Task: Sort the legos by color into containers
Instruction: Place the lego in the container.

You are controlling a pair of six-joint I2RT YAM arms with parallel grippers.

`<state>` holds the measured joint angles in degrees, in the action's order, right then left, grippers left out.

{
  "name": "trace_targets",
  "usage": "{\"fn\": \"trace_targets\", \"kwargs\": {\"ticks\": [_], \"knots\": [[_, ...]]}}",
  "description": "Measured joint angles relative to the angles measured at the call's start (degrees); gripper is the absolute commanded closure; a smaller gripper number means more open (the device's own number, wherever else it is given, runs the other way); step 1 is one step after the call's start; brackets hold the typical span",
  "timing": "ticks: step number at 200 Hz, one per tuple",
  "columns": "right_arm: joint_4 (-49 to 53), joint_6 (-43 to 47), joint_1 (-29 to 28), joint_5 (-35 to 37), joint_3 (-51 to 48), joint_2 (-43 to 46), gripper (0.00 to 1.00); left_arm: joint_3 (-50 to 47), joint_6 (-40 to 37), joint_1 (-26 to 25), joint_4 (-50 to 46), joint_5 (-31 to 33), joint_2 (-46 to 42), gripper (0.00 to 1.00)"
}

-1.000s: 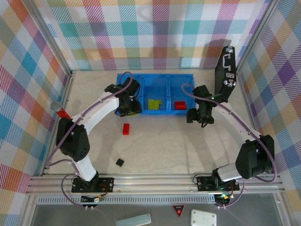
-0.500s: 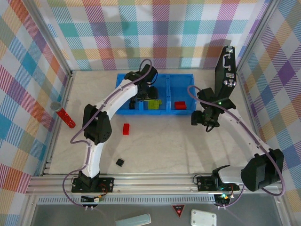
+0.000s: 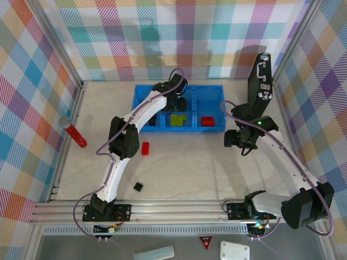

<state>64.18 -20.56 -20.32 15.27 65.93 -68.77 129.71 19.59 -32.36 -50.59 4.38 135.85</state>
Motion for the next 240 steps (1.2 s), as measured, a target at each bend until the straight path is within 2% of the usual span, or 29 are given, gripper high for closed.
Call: {"fn": "trace_targets", "kwargs": {"ticks": [102, 240], "knots": [[2.19, -1.25, 0.00, 0.35, -0.02, 2.93, 0.23, 0.31, -1.36, 1.14, 10.08, 2.16, 7.98, 0.42], [2.95, -1.27, 0.00, 0.37, 0.00, 2.99, 0.23, 0.52, -0.61, 1.44, 11.96, 0.63, 9.05, 0.29]]}}
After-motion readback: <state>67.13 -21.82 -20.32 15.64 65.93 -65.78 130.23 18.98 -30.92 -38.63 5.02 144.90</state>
